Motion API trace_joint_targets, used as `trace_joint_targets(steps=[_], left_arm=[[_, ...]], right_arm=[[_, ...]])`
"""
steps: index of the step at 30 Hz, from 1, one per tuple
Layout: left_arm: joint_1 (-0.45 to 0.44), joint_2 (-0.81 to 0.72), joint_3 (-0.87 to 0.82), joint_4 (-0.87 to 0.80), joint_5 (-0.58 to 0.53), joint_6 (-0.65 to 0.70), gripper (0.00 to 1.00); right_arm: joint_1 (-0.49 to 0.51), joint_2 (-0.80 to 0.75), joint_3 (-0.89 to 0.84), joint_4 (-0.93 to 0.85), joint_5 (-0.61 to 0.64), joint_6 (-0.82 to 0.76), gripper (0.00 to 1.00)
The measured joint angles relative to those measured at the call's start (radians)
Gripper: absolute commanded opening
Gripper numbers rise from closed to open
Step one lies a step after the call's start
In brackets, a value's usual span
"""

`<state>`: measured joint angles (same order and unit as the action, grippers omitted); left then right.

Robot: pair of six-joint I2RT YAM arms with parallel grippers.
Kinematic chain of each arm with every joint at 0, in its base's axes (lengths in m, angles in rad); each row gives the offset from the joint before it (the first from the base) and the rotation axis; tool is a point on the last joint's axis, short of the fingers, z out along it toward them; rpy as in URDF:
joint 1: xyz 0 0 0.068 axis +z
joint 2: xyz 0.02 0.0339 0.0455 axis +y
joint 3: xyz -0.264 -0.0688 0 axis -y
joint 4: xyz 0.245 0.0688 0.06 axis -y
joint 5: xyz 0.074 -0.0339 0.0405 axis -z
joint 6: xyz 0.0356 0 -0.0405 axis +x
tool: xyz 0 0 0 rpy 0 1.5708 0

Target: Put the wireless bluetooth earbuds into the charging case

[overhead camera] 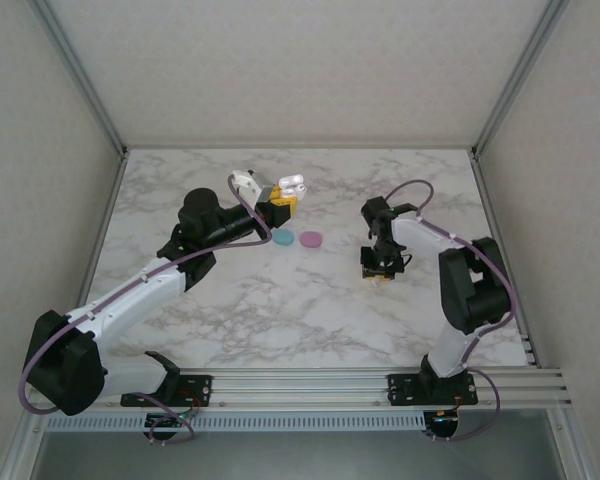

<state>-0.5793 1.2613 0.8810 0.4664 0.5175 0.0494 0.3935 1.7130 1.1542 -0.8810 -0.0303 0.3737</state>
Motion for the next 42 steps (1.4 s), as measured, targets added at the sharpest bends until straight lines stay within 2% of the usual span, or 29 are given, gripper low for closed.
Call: trace_joint_targets(steps=[10, 20, 26, 42], left_arm=[[0.0, 0.005, 0.01, 0.0, 0.0, 0.0, 0.0], [-0.002, 0.038, 0.032, 0.004, 0.0, -0.008, 0.0], [-0.003, 0.054, 0.032, 0.023, -0.003, -0.019, 0.0], [-0.039, 0.105, 0.032, 0.113, -0.042, -0.029, 0.0]], right_arm=[[0.0, -0.271, 0.099, 0.067, -0.061, 0.057, 0.27], [0.005, -0.449, 0.098, 0.318, -0.18, 0.171, 0.28], [0.024, -0.473, 0.099, 0.424, -0.206, 0.222, 0.27], [0.148, -0.472, 0.17, 0.531, -0.198, 0.25, 0.28]])
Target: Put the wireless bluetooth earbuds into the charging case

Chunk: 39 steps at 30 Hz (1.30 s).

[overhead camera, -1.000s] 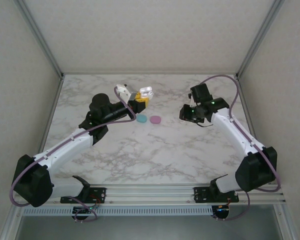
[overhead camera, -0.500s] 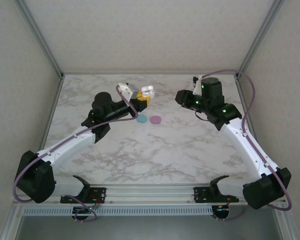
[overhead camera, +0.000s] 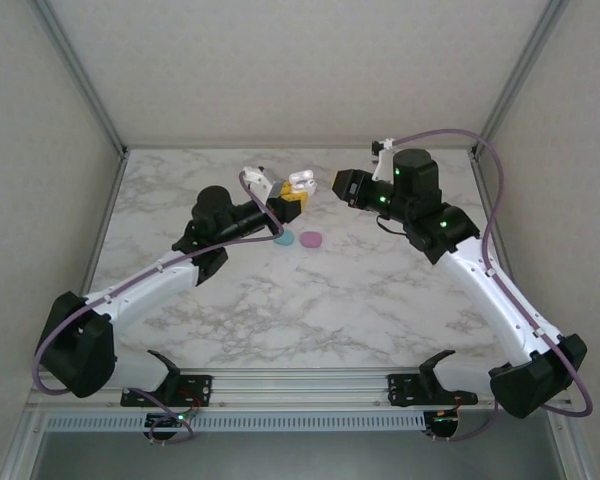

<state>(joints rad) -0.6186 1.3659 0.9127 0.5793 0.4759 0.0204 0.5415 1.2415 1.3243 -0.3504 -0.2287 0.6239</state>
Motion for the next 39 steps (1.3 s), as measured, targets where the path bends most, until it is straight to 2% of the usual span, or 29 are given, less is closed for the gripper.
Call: trace_joint_targets(steps=[17, 29, 39], left_arm=[[-0.016, 0.016, 0.0, 0.055, -0.014, -0.017, 0.0], [-0.016, 0.016, 0.0, 0.075, -0.016, -0.024, 0.0], [-0.016, 0.016, 0.0, 0.077, -0.044, -0.04, 0.0]], right_arm=[[0.132, 0.112, 0.095, 0.083, 0.026, 0.002, 0.29], [0.153, 0.132, 0.104, 0.1, 0.071, -0.01, 0.29], [0.157, 0.132, 0.106, 0.1, 0.051, -0.033, 0.29]])
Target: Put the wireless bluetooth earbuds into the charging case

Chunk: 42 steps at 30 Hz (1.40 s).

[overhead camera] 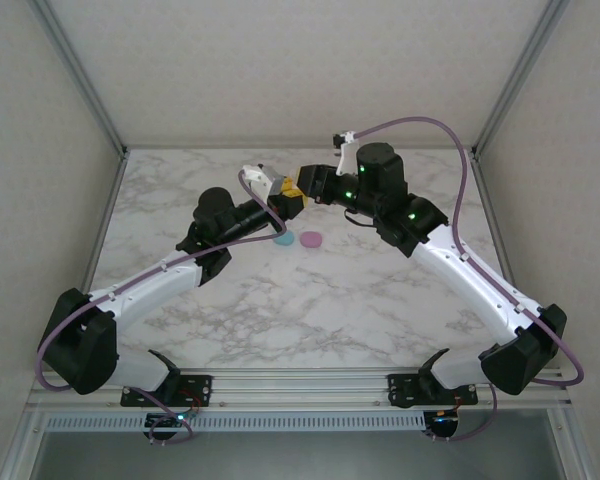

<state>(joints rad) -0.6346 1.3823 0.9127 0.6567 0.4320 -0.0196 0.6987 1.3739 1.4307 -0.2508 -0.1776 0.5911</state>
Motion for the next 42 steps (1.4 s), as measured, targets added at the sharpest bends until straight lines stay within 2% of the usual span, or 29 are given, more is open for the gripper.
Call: trace_joint_targets(steps=[11, 24, 42], left_arm=[[0.0, 0.001, 0.0, 0.024, -0.016, -0.011, 0.0], [-0.003, 0.001, 0.0, 0.024, -0.019, -0.011, 0.01], [-0.003, 0.001, 0.0, 0.02, -0.019, 0.01, 0.01]], right_arm=[[0.003, 0.012, 0.018, -0.003, -0.021, -0.001, 0.3], [0.007, 0.043, 0.098, -0.117, 0.026, -0.04, 0.32], [0.009, 0.051, 0.148, -0.174, 0.027, -0.068, 0.4]])
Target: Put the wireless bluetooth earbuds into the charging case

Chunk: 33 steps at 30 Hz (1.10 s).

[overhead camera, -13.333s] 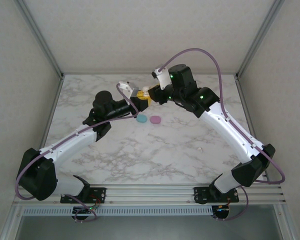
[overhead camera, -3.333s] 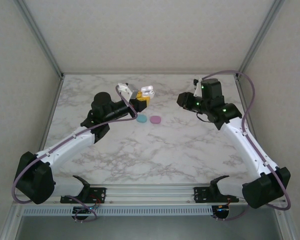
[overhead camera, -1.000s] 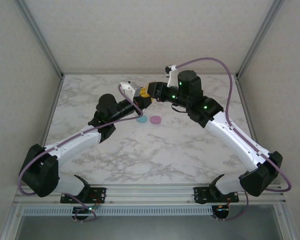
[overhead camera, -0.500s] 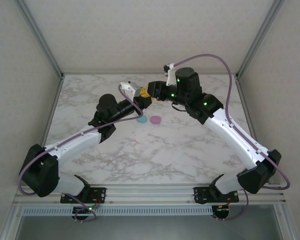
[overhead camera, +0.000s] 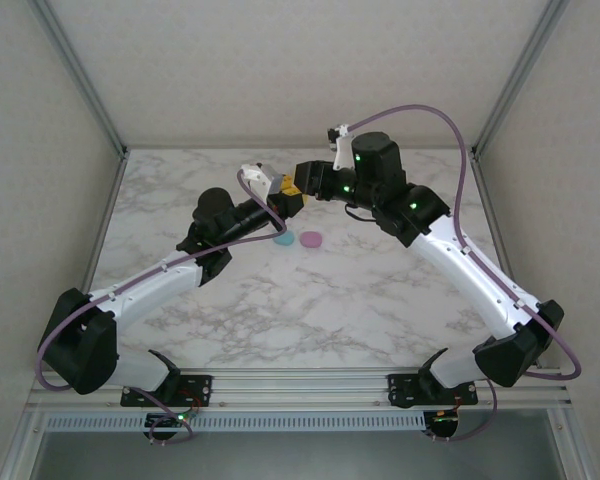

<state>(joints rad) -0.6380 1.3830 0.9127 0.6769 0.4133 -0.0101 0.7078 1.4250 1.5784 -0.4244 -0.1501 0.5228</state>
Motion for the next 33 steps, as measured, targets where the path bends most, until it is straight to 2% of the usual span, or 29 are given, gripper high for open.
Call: trace_joint_targets(steps=[6, 12, 17, 23, 28, 33], left_arm=[[0.0, -0.009, 0.0, -0.032, 0.0, 0.039, 0.01], [0.0, -0.037, 0.0, -0.102, 0.003, 0.093, 0.01], [0.0, -0.057, 0.0, -0.149, 0.023, 0.124, 0.01], [0.0, -0.074, 0.0, -0.206, 0.076, 0.158, 0.01], [0.0, -0.075, 0.006, -0.258, 0.133, 0.181, 0.01], [0.0, -0.075, 0.034, -0.293, 0.167, 0.2, 0.01]], right_arm=[[0.0, -0.004, 0.002, 0.001, 0.001, -0.027, 0.43], [-0.007, -0.04, 0.017, -0.041, 0.092, -0.071, 0.43], [-0.076, -0.042, 0.058, -0.111, 0.097, -0.069, 0.45], [-0.188, 0.068, 0.218, -0.27, -0.017, -0.047, 0.5], [-0.202, 0.203, 0.353, -0.41, -0.137, -0.04, 0.53], [-0.201, 0.294, 0.409, -0.512, -0.231, -0.041, 0.53]])
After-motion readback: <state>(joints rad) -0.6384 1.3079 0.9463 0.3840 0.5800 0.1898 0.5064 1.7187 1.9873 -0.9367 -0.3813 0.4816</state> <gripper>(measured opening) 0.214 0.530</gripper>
